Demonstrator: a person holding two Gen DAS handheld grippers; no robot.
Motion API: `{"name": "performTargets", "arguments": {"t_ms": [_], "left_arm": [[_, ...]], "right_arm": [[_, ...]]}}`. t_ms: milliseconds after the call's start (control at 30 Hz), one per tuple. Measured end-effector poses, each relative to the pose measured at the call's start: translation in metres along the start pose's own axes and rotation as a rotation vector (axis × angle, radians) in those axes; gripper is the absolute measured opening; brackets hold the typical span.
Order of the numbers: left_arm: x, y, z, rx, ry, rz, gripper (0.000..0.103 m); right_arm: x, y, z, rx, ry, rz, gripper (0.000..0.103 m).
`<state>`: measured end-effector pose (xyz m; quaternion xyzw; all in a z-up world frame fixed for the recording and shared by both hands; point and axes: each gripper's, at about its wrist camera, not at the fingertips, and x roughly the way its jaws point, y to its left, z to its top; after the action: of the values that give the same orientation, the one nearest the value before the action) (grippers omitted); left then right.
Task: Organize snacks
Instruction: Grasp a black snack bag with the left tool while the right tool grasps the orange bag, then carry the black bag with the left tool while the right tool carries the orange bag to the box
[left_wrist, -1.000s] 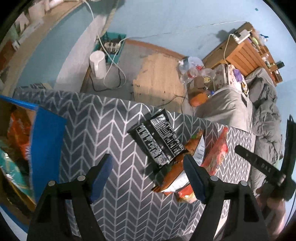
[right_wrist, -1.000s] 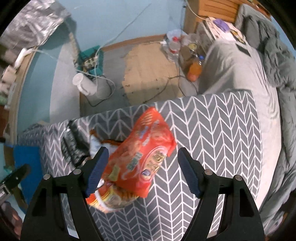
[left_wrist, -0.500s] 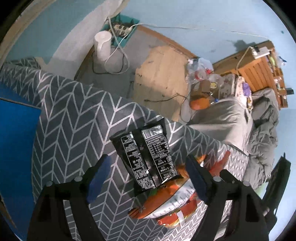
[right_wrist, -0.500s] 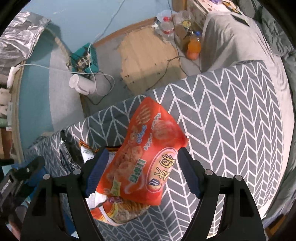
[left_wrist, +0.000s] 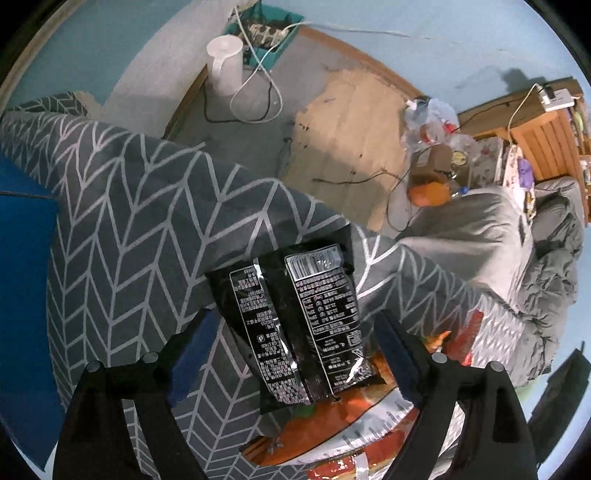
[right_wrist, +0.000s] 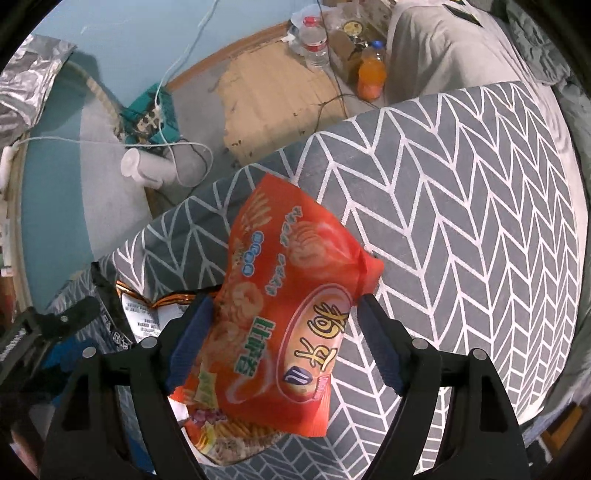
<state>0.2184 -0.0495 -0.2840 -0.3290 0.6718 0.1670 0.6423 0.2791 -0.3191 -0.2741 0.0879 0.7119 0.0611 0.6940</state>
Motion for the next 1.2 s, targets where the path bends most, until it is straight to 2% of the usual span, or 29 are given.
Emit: {"name": "performTargets", "arguments": {"t_ms": [133, 300, 467, 567, 667, 800, 867, 1067, 1200], "left_arm": [[0.011, -0.004, -0.001, 0.009, 0.043, 0.000, 0.088], [0.020, -0.015, -0.004, 0.129, 0.034, 0.048, 0.088], [0.019, -0.005, -0.003, 0.164, 0.027, 0.007, 0.069], [0.016, 0.003, -0.001, 0.189, 0.018, 0.003, 0.067], [0.010, 0.013, -0.003, 0.216, 0.016, 0.001, 0.066], [0.006, 0.019, -0.006, 0.274, 0.002, 0.019, 0.066], [0.005, 0.023, -0.008, 0.288, -0.004, 0.031, 0.066], [-0.005, 0.034, -0.016, 0.329, -0.042, 0.061, 0.066], [-0.014, 0.038, -0.021, 0.354, -0.084, 0.071, 0.066]], "right_arm": [[0.002, -0.001, -0.001, 0.003, -0.002, -0.008, 0.080], [0.006, -0.008, 0.001, 0.042, 0.029, -0.009, 0.081], [0.015, -0.020, 0.002, 0.057, 0.072, -0.026, 0.081], [0.028, -0.024, -0.001, 0.054, 0.106, -0.051, 0.082], [0.025, -0.017, -0.005, -0.003, 0.076, -0.079, 0.081], [0.022, -0.007, -0.011, -0.114, 0.035, -0.156, 0.058], [0.020, -0.007, -0.013, -0.155, 0.022, -0.164, 0.052], [0.008, 0.000, -0.023, -0.299, -0.035, -0.208, 0.040], [0.000, 0.002, -0.029, -0.375, -0.074, -0.244, 0.038]]}}
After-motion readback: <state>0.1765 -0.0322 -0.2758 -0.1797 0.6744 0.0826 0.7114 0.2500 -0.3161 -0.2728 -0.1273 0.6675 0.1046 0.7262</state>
